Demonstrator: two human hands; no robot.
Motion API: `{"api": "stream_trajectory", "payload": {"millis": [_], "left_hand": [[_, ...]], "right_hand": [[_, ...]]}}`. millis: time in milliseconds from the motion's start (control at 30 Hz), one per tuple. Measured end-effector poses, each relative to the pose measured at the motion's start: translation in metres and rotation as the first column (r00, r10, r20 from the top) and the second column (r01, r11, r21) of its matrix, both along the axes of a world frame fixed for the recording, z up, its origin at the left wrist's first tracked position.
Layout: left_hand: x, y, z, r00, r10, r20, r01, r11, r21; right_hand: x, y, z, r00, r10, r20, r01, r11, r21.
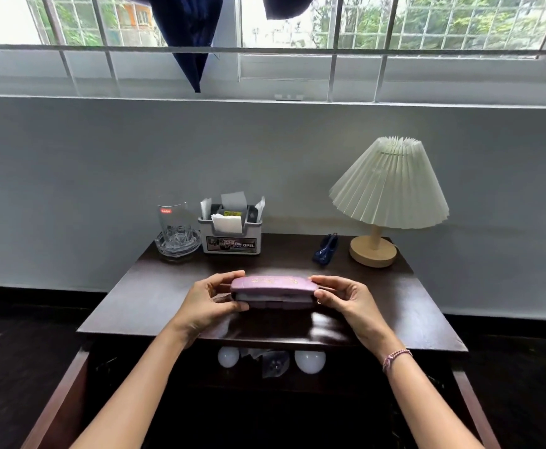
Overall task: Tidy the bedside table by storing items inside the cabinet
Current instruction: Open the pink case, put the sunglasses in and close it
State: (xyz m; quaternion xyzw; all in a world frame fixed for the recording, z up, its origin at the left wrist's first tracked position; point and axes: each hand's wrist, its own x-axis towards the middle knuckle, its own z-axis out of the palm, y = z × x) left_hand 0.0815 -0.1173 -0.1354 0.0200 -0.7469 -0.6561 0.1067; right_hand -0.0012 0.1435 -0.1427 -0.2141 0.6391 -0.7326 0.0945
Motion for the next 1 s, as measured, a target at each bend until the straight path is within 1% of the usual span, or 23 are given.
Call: {"api": "stream_trajectory", "payload": {"millis": [200,333,467,567,633,767,900,1000], "left_hand": [[0.001,-0.003,-0.001,1.0,-0.016,-0.025,0.017,0.999,0.033],[0.001,-0.003,0.0,0.999,-0.018,-0.028,0.019,1.0,0.009],[0.001,-0.005,-0.001,0.999,-0.046,-0.021,0.046,0.999,0.003],[-0.001,-0.006,-0.003,0.999,-0.052,-0.008,0.052,0.999,0.005],[-0.002,-0.006,-0.004,0.998,-0.059,-0.004,0.059,0.998,-0.012],[-0.004,-0.007,-0.006,0.997,-0.072,-0.012,0.07,0.992,-0.106],[-0.005,-0.008,-0.007,0.997,-0.07,-0.018,0.069,0.995,-0.072],[-0.006,-0.007,-0.008,0.999,-0.026,-0.045,0.025,1.0,-0.019]], "right_hand": [[-0.002,-0.002,-0.004,0.998,-0.064,0.008,0.064,0.998,0.006],[-0.002,-0.007,-0.007,0.981,-0.195,0.01,0.194,0.98,0.05],[-0.001,-0.008,-0.01,0.956,-0.289,-0.047,0.292,0.95,0.114],[-0.002,-0.009,-0.009,0.93,-0.363,-0.058,0.367,0.919,0.146],[-0.002,-0.011,-0.008,0.924,-0.375,-0.069,0.382,0.907,0.178],[-0.002,-0.014,-0.01,0.907,-0.398,-0.135,0.42,0.873,0.25],[-0.003,-0.015,-0.009,0.901,-0.413,-0.134,0.434,0.855,0.285],[-0.005,-0.017,-0.005,0.895,-0.444,-0.045,0.44,0.861,0.255]]}}
